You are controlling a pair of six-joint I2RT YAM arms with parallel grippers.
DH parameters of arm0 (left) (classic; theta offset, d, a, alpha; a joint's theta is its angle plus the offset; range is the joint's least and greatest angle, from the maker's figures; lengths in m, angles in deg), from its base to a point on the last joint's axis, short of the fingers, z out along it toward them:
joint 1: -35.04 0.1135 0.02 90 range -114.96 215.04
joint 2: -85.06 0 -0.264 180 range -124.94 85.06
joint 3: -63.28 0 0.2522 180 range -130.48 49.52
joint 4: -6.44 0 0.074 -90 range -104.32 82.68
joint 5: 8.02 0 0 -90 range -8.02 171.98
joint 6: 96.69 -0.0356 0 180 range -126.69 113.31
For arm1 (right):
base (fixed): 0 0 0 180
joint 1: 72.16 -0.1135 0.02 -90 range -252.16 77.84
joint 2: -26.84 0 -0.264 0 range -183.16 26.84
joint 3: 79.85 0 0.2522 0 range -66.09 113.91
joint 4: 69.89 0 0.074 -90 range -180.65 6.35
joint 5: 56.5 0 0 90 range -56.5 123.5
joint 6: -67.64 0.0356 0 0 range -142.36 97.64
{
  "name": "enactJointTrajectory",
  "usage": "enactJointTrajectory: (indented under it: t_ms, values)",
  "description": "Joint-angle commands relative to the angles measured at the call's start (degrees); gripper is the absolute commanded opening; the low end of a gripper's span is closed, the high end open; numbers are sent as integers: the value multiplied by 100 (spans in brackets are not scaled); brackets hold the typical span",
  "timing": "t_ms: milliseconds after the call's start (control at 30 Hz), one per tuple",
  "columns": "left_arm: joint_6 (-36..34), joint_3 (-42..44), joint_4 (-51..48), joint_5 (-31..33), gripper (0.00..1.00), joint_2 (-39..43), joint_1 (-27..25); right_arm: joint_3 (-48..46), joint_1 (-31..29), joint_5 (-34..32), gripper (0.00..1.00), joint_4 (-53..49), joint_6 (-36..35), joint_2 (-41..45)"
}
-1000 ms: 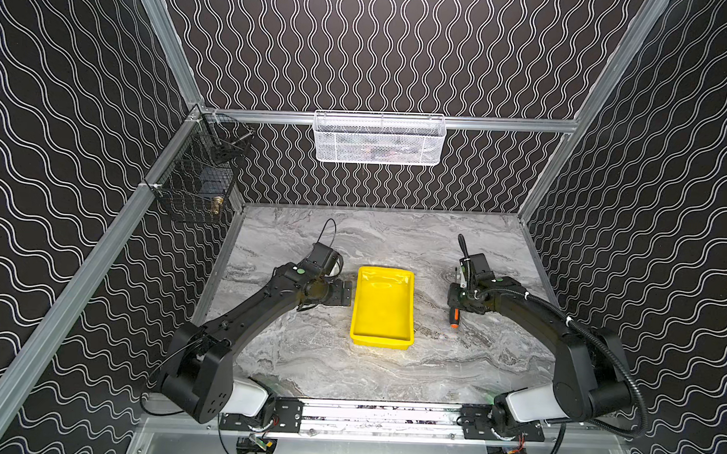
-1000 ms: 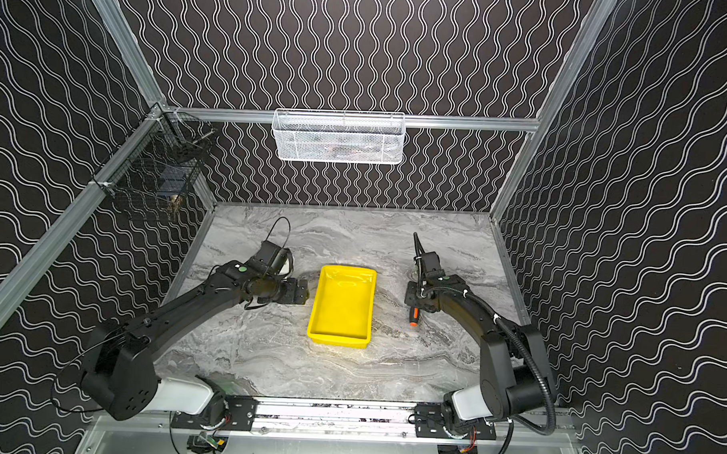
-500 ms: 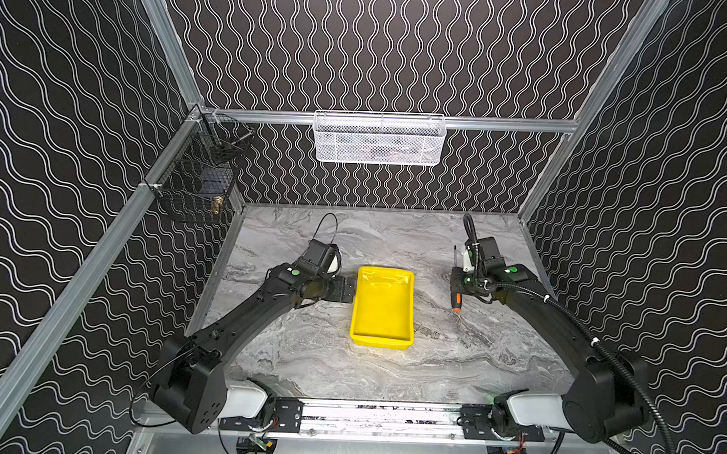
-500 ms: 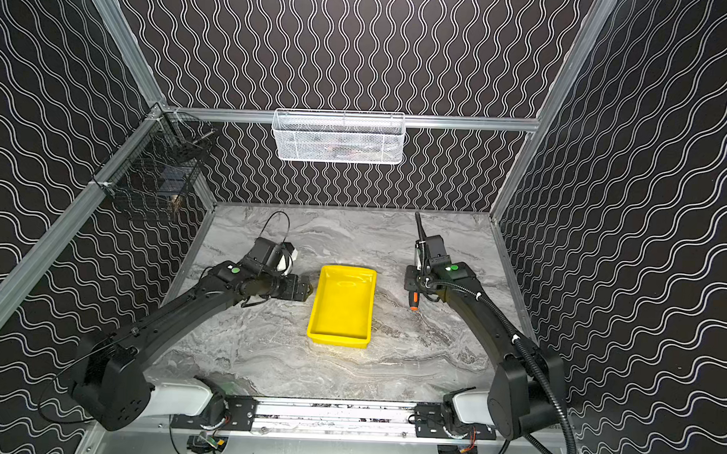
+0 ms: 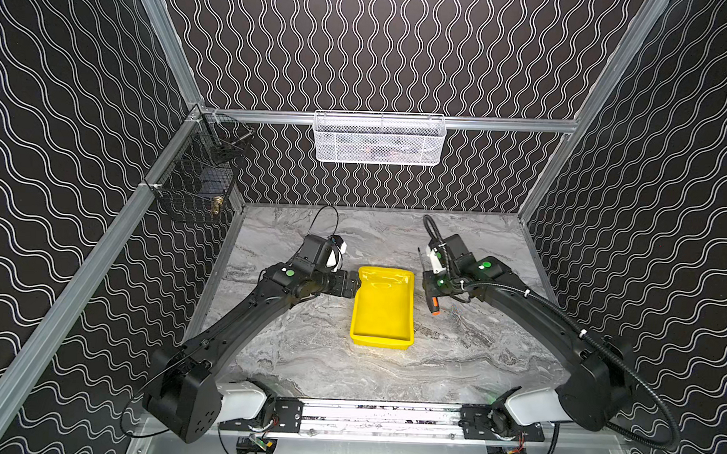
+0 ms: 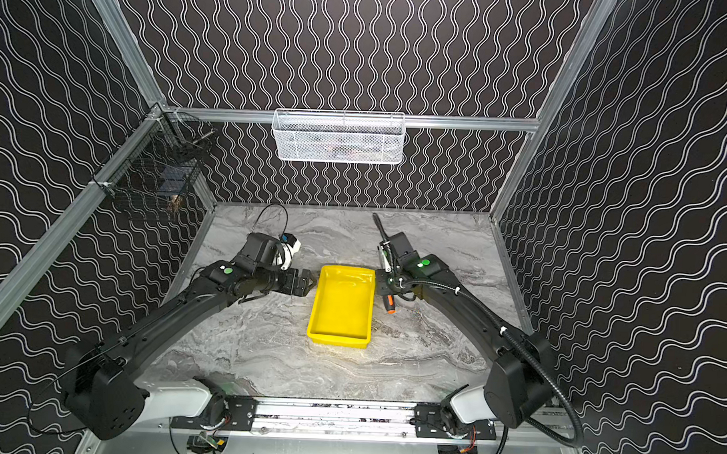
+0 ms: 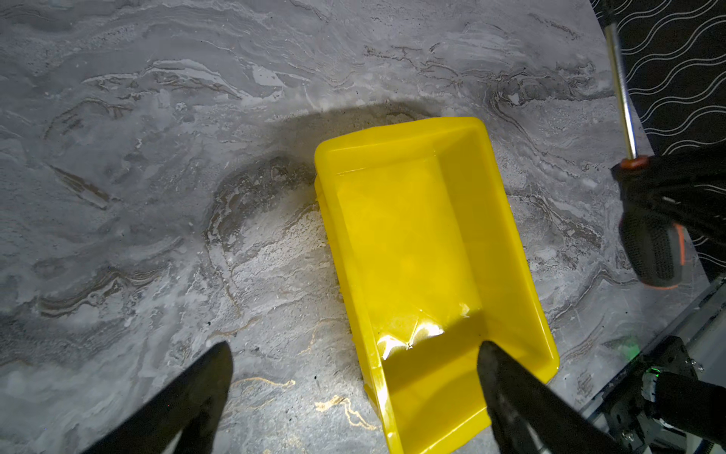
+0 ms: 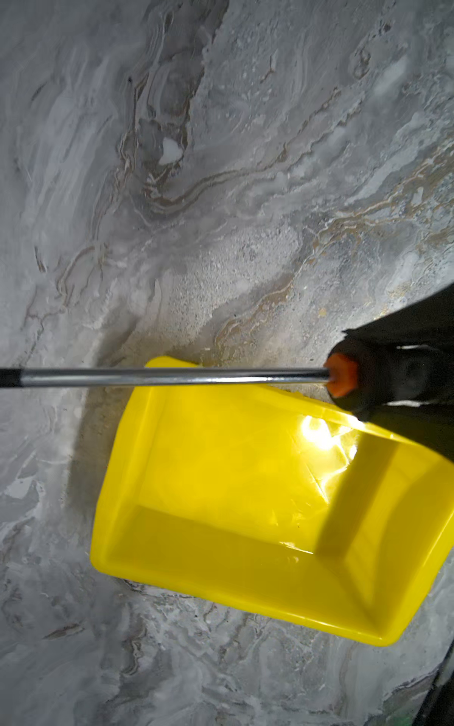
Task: Put the screwdriver in the bin
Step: 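Lift the screwdriver with the right gripper and carry it over the yellow bin, then lower the held screwdriver into the yellow bin with the right gripper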
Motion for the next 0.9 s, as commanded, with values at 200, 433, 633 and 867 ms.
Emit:
enactJointTrajectory:
  t_ms: [200,433,633,867]
  values:
    - [30,16,441,-262,99,106,-12,175,-430,-76,8,46,121,-374]
    - [108,17,460,-265,99,112,-7,72,-483,68,8,245,117,-609]
    - [97,52,422,-99,99,216,-12,41,-491,174,8,355,92,-788]
    - [118,79,423,16,99,270,-7,230,-613,299,8,376,148,-956]
